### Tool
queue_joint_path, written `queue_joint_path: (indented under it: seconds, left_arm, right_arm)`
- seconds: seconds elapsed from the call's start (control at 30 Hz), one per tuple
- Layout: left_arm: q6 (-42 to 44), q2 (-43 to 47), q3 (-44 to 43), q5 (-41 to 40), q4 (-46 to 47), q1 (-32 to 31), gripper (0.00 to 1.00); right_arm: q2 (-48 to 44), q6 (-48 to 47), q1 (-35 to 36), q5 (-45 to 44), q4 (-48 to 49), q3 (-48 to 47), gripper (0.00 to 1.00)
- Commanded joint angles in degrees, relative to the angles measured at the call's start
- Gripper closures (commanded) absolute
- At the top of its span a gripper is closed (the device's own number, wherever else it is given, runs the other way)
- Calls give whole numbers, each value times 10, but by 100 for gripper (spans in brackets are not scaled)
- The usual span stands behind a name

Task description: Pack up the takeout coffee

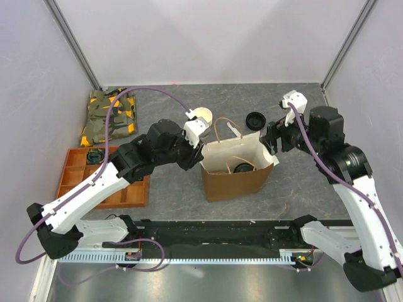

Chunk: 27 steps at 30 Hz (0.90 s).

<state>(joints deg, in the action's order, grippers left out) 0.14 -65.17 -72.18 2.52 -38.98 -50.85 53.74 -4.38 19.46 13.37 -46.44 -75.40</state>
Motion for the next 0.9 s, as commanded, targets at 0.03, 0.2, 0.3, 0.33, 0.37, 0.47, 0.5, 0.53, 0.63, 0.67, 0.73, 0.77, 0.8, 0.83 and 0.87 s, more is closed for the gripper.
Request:
queue_joint_path:
  seconds: [0.03, 0.2, 0.3, 0.33, 0.37, 0.47, 0.5, 0.53, 0.63, 0.67, 0.73, 0.77, 0.8, 0.83, 0.87]
  left_arm:
    - [6, -22, -52, 0, -9, 4, 60]
    - [6, -26, -67, 5, -14, 4, 52]
    - [6, -27, -74, 4, -14, 6, 42]
    - [6, -28, -75, 4, -14, 5, 39]
    - [8, -29, -81, 3, -14, 6, 34]
    - [16, -35, -104, 6, -14, 9, 26]
    - [18, -38, -112, 12, -14, 9, 23]
    - [20, -40, -121, 18, -14, 9, 21]
    - [30, -46, -150, 31, -12, 10, 17]
    - [31, -47, -165, 29, -13, 10, 16]
    - [31, -57, -181, 26, -12, 13, 16]
    - [30, -61, -197, 23, -11, 15, 15]
    - [30, -65, -205, 15, -10, 15, 15]
    - [36, -72, -213, 11, -8, 16, 15]
    - [42, -74, -228, -6, 2, 21, 15]
  right_arm:
    - [79, 29, -27, -26, -45, -92, 19]
    - [117, 36, -95, 40, -62, -129, 16]
    - [141, 32, -166, 102, -66, -135, 15]
    - [148, 23, -187, 118, -74, -131, 16]
    - [165, 11, -228, 151, -83, -127, 16]
    - [202, -89, -296, 190, -124, -90, 19]
    - [209, -144, -306, 189, -134, -80, 22]
    - [215, -175, -311, 186, -146, -57, 23]
    - [232, -273, -311, 169, -160, -3, 27]
    - [236, -289, -308, 162, -160, 10, 29]
    - [237, -327, -298, 127, -137, 54, 32]
    - [234, -332, -283, 113, -126, 70, 34]
    - [233, -334, -275, 100, -110, 86, 35]
    - [232, -333, -265, 75, -77, 116, 35]
    - [236, -331, -247, 68, -63, 127, 36]
